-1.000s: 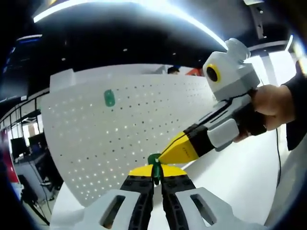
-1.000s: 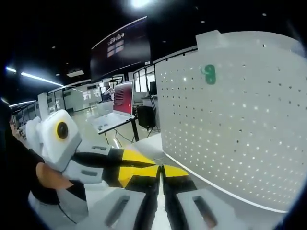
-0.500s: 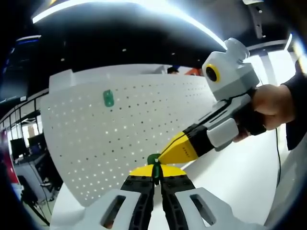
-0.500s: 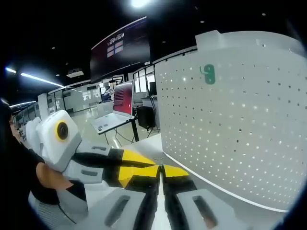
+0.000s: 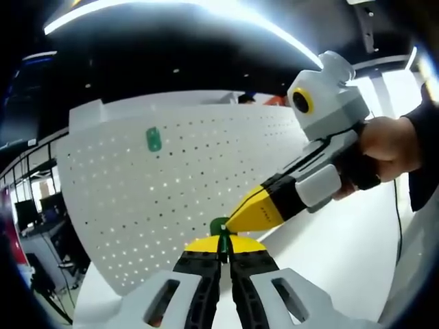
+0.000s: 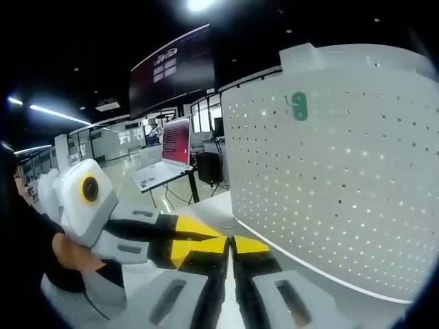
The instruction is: Insert the hook assembly into the mounting plate slot until the hook locks in place.
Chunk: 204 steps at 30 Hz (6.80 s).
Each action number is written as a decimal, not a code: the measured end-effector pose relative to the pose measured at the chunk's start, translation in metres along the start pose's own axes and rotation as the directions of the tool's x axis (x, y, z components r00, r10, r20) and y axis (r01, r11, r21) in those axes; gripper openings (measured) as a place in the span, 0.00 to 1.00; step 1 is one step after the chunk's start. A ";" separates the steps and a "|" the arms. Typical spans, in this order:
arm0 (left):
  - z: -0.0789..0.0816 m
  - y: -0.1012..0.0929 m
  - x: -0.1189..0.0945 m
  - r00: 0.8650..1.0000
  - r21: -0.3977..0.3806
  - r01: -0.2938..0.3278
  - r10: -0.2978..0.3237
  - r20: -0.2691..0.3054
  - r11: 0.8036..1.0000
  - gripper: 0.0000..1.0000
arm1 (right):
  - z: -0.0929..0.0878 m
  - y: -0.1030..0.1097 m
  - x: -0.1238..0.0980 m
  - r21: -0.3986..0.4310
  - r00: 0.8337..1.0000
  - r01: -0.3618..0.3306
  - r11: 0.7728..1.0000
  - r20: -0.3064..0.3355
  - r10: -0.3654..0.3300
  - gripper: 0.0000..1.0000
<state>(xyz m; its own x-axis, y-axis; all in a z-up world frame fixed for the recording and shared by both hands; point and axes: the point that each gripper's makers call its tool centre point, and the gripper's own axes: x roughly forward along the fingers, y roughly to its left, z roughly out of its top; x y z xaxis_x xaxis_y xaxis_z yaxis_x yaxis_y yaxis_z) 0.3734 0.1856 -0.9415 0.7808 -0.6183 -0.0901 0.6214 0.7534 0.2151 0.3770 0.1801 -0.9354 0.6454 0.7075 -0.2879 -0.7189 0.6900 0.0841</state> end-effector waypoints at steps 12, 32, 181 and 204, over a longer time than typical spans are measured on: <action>-0.001 0.000 0.000 1.000 -0.010 0.001 -0.001 0.000 1.000 0.03 | 0.001 0.001 -0.002 0.015 1.000 -0.004 1.000 0.003 0.004 0.01; 0.001 0.009 -0.002 0.999 -0.130 -0.021 0.024 0.023 0.991 0.03 | 0.002 -0.005 -0.017 -0.090 0.997 0.069 0.994 0.025 -0.067 0.16; 0.117 0.161 0.083 0.926 -0.094 -0.345 0.355 0.129 0.934 0.03 | -0.013 -0.049 -0.089 0.081 0.932 0.257 0.963 0.243 -0.269 0.56; 0.117 0.160 0.090 0.909 0.071 -0.411 0.403 0.106 0.909 0.03 | -0.012 -0.046 -0.088 0.121 0.938 0.221 0.968 0.244 -0.245 0.53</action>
<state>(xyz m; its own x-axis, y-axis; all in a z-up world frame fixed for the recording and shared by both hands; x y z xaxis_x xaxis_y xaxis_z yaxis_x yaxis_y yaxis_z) 0.5352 0.2245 -0.8010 0.9533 -0.2820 0.1079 0.2390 0.9231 0.3013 0.3502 0.0842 -0.9259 0.8446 0.5323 -0.0578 -0.5219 0.8425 0.1331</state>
